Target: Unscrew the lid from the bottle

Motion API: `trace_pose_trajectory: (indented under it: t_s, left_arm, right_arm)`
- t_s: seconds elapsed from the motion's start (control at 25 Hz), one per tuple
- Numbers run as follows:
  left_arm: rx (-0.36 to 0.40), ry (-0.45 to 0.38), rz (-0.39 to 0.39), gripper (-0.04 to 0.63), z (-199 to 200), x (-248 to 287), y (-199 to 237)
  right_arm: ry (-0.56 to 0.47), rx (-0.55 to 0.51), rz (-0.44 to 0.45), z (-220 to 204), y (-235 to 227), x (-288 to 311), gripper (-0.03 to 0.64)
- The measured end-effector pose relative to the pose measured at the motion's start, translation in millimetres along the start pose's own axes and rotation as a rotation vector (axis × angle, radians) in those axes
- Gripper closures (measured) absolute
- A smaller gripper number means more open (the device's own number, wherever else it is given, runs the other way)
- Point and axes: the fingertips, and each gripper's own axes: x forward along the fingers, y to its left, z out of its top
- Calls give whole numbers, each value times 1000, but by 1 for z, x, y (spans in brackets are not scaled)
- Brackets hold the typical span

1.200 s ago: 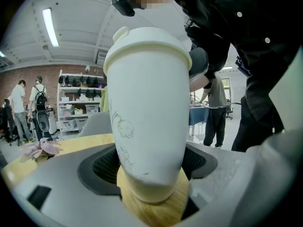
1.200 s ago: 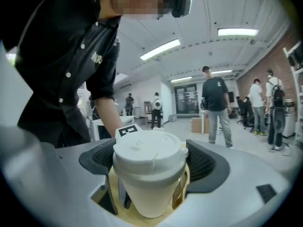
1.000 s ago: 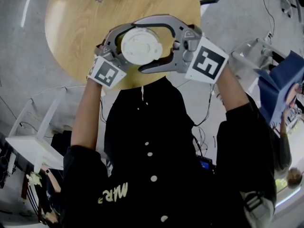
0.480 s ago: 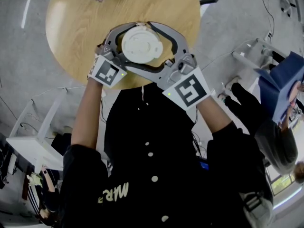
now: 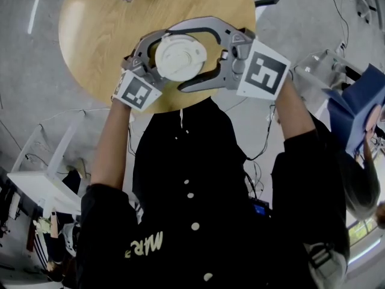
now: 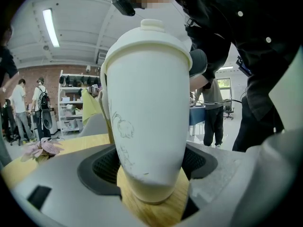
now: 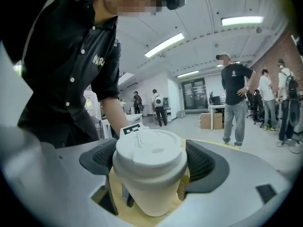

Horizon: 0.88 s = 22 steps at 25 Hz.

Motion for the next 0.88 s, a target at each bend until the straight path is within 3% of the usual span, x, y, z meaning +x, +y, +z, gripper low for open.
trace_pose_trajectory:
  t_s: [0.12, 0.24, 0.44, 0.56, 0.72, 0.8, 0.88]
  left_arm:
    - [-6, 12, -4, 219, -2, 0, -1]
    - [-3, -5, -1, 219, 0, 0, -1]
    - [-6, 21, -10, 219, -5, 0, -4]
    - [-6, 39, -12, 219, -7, 0, -4]
    - [-8, 21, -6, 219, -3, -1, -3]
    - [-8, 2, -3, 219, 0, 1, -2]
    - [-5, 1, -10, 219, 0, 2, -3]
  right_arm:
    - [14, 11, -30, -2, 0, -1, 158]
    - [18, 56, -133, -3, -1, -3, 122]
    - [-26, 166, -481, -3, -11, -9, 118]
    - [-1, 155, -606, -6, -14, -5, 125]
    - [11, 123, -628, -3, -21, -2, 146]
    - [18, 96, -564, -3, -19, -2, 147]
    - [23, 50, -440, -2, -14, 0, 147]
